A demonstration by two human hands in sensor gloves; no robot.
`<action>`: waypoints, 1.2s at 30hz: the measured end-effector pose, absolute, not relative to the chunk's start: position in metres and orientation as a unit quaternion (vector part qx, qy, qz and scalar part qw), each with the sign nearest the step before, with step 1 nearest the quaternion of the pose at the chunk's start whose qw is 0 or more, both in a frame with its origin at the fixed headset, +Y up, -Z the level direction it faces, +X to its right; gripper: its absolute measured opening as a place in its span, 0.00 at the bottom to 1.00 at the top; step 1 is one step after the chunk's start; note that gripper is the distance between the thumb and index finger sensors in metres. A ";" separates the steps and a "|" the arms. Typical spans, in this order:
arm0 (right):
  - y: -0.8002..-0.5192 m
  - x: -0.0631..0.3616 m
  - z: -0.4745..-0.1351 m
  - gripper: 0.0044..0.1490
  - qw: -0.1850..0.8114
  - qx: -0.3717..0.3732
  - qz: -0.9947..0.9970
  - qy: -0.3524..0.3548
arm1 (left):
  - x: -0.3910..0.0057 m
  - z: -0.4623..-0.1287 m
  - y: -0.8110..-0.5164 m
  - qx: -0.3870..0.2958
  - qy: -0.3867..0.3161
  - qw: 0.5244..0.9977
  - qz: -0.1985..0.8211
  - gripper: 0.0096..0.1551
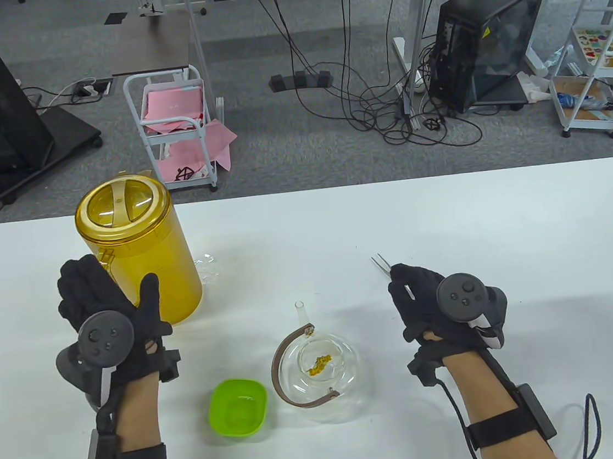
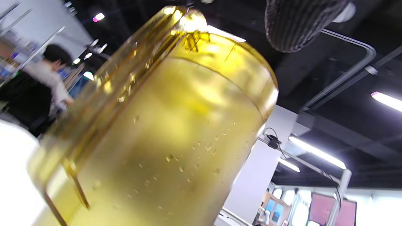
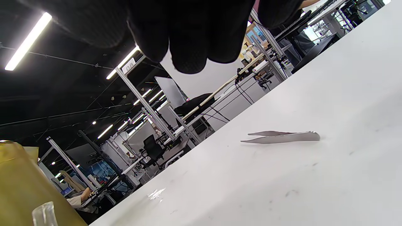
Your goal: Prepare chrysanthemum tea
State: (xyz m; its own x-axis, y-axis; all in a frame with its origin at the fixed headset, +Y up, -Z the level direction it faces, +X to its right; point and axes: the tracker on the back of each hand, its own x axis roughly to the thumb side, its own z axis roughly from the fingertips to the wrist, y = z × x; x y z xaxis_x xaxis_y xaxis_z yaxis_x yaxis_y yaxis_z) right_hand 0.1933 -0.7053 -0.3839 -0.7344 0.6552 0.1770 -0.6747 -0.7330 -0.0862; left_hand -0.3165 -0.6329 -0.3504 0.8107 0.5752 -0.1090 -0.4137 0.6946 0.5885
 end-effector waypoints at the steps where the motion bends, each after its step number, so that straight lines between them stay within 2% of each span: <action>1: -0.706 0.193 -0.384 0.34 0.358 0.067 0.929 -0.072 | -0.317 -0.353 -0.634 0.280 0.149 0.904 0.287 0.55; 6: -0.708 0.195 -0.385 0.34 0.358 0.063 0.929 -0.068 | -0.319 -0.363 -0.634 0.317 0.186 0.867 0.337 0.43; 8: -0.709 0.196 -0.385 0.34 0.360 0.062 0.929 -0.067 | -0.324 -0.365 -0.636 0.324 0.197 0.838 0.393 0.39; 11: -0.709 0.195 -0.386 0.34 0.359 0.062 0.929 -0.065 | -0.330 -0.369 -0.644 0.316 0.203 0.780 0.501 0.37; 12: -0.709 0.195 -0.386 0.34 0.359 0.063 0.929 -0.065 | -0.330 -0.371 -0.646 0.308 0.203 0.772 0.518 0.39; 17: -0.709 0.194 -0.386 0.34 0.355 0.065 0.930 -0.065 | -0.329 -0.378 -0.657 0.274 0.189 0.776 0.536 0.35; 20: -0.709 0.195 -0.386 0.34 0.358 0.064 0.929 -0.067 | -0.332 -0.380 -0.659 0.261 0.178 0.758 0.570 0.34; 22: -0.709 0.195 -0.385 0.34 0.357 0.064 0.929 -0.069 | -0.335 -0.383 -0.665 0.258 0.154 0.720 0.626 0.33; 25: -0.710 0.194 -0.386 0.34 0.355 0.066 0.930 -0.068 | -0.340 -0.382 -0.669 0.288 0.140 0.660 0.679 0.32; 30: -0.712 0.191 -0.387 0.34 0.354 0.066 0.931 -0.063 | -0.347 -0.375 -0.664 0.299 0.140 0.653 0.681 0.31; 36: -0.709 0.195 -0.386 0.34 0.357 0.062 0.929 -0.071 | -0.338 -0.361 -0.632 0.353 0.121 0.698 0.611 0.33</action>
